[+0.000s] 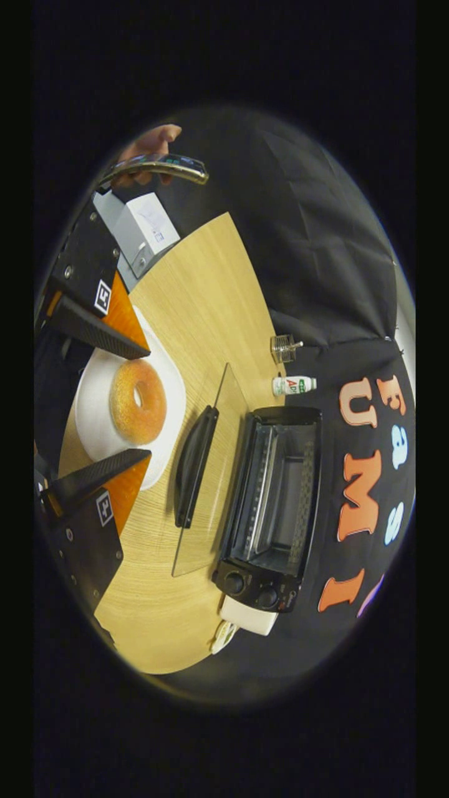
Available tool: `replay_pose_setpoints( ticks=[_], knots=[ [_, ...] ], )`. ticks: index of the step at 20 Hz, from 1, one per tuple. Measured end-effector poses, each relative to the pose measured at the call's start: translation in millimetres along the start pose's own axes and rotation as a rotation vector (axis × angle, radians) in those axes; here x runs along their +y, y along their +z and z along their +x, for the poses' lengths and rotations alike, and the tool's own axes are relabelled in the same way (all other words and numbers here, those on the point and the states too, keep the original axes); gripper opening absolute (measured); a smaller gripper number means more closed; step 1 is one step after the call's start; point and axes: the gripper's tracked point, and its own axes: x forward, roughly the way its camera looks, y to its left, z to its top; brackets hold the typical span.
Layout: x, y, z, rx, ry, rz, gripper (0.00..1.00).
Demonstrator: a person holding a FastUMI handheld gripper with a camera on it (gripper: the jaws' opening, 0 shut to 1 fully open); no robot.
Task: Open the toaster oven, put the food inside, and close the toaster oven door.
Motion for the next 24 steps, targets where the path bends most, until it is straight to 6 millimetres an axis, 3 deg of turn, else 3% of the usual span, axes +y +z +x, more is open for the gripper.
replay_pose_setpoints(
  ticks=[4, 6, 8, 9, 10, 13, 16, 19, 24],
  knots=[
    [1, 1, 10, -0.001, -0.017, -0.02, 0.87],
    [2, -1, 13, 0.009, -0.016, -0.022, 0.79],
    [1, 0, 12, 0.01, -0.012, 0.017, 0.61],
    [-2, 2, 13, 0.011, -0.013, 0.049, 0.46],
    [-2, 4, 10, 0.004, 0.001, 0.086, 0.4],
    [-3, 32, 0, -0.066, 0.045, 0.16, 0.28],
    [-12, 66, -2, -0.145, 0.079, 0.231, 0.28],
    [-30, 106, 8, -0.219, 0.101, 0.352, 0.28],
    [-59, 155, 35, -0.292, 0.113, 0.492, 0.27]
  ],
)
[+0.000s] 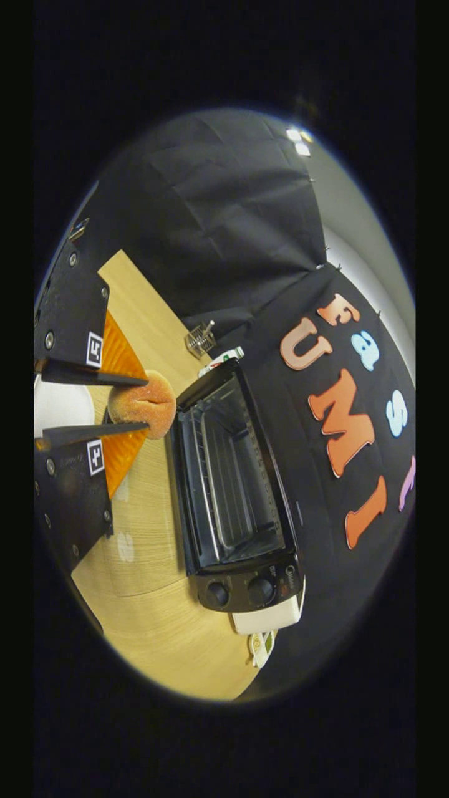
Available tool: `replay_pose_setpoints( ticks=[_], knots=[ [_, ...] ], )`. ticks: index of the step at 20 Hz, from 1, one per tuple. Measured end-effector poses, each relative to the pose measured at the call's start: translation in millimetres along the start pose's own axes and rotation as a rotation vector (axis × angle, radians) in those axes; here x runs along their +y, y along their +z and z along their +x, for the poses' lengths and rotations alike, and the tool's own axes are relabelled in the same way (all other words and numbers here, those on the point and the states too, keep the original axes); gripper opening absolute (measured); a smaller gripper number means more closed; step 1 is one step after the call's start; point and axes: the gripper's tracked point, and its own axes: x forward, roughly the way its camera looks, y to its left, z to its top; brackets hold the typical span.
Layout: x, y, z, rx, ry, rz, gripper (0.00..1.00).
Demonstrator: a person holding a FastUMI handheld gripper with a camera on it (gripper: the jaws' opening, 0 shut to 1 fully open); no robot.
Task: Open the toaster oven, put the food inside, and close the toaster oven door.
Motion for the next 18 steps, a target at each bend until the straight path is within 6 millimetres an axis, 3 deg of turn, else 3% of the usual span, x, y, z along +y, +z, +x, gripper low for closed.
replay_pose_setpoints(
  ticks=[6, 11, 17, 18],
  knots=[
    [-32, 41, 52, -0.057, -0.059, 0.134, 0.27],
    [-75, 75, 96, -0.087, -0.146, 0.2, 0.27],
    [-105, 85, 134, -0.09, -0.256, 0.134, 0.28],
    [-107, 83, 136, -0.087, -0.275, 0.103, 0.35]
  ],
)
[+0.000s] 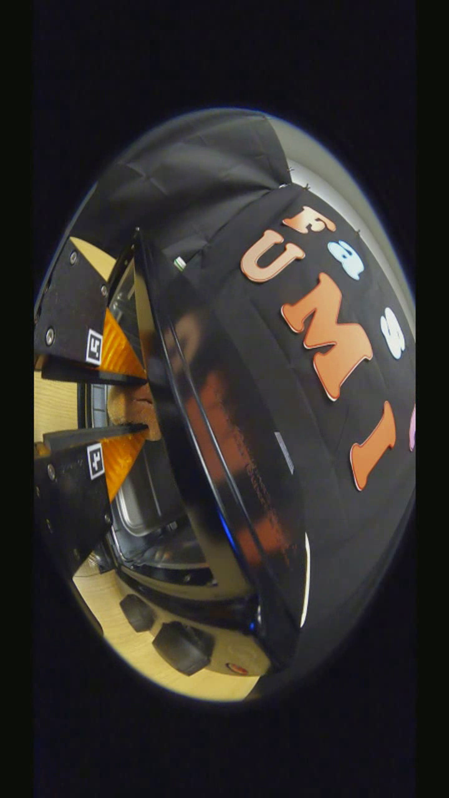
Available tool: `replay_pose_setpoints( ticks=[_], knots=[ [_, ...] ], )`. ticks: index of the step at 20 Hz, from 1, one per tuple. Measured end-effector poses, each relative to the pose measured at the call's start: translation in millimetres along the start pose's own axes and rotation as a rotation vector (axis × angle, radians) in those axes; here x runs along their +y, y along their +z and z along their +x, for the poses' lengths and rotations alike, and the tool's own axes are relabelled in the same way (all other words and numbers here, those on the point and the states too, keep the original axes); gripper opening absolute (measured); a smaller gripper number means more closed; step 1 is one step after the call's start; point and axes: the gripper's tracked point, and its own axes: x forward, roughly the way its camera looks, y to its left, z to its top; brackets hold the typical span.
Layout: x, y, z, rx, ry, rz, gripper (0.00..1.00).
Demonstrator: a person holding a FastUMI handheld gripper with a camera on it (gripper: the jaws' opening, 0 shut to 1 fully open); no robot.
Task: Open the toaster oven, put the food inside, and close the toaster oven door.
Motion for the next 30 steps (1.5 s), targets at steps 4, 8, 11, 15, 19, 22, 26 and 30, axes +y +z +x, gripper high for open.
replay_pose_setpoints(
  ticks=[4, 8, 11, 15, 19, 22, 26, 30],
  knots=[
    [-1, 3, -10, -0.036, -0.035, -0.133, 0.67],
    [5, 5, -40, -0.049, -0.025, -0.239, 0.88],
    [13, 1, -77, -0.062, -0.003, -0.373, 0.95],
    [28, -8, -123, -0.066, 0.053, -0.401, 0.97],
    [24, -26, -156, -0.057, 0.073, -0.413, 0.97],
    [17, -46, -178, -0.032, 0.082, -0.413, 0.97],
    [7, -64, -197, -0.013, 0.062, -0.411, 0.98],
    [7, -86, -214, 0.011, 0.073, -0.43, 0.98]
  ],
)
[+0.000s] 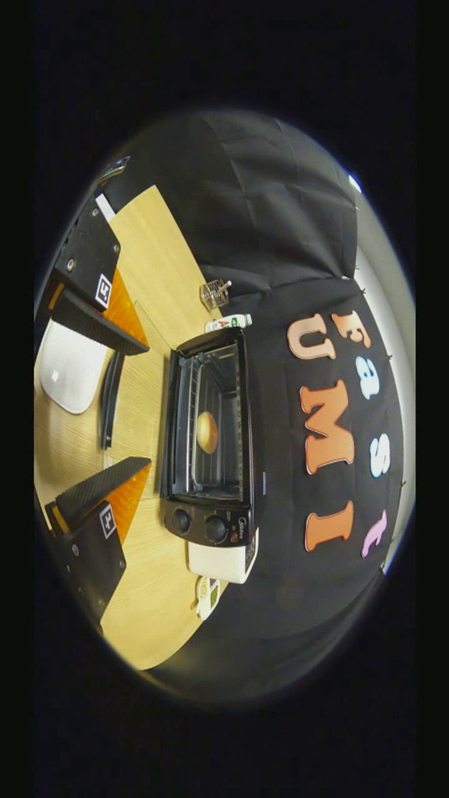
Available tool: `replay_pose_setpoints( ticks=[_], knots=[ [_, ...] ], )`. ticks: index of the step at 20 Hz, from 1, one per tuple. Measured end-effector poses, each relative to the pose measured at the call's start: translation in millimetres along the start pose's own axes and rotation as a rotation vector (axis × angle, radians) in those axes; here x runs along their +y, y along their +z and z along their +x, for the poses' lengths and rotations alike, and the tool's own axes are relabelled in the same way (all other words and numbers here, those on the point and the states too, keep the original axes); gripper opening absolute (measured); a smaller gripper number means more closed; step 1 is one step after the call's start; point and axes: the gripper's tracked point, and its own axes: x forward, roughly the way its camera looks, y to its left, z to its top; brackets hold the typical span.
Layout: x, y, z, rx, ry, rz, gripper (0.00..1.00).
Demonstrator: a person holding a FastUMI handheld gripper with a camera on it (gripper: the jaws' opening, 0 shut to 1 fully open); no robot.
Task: Open the toaster oven, put the food inside, and close the toaster oven door.
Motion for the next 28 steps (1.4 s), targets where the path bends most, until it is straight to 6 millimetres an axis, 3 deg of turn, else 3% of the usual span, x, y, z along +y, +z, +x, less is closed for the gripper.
replay_pose_setpoints(
  ticks=[2, 8, 16, 19, 22, 25, 28],
  knots=[
    [5, -14, -5, 0.025, 0.013, -0.002, 0.98],
    [-4, -46, -4, 0.104, -0.025, -0.006, 0.98],
    [-9, -51, 21, 0.178, -0.061, -0.005, 0.98],
    [2, -61, 16, 0.212, -0.035, -0.01, 0.97],
    [1, -76, 2, 0.251, -0.05, -0.047, 0.96],
    [-12, -83, 9, 0.287, -0.088, -0.049, 0.95],
    [-6, -84, 20, 0.309, -0.047, 0.045, 0.94]
  ],
)
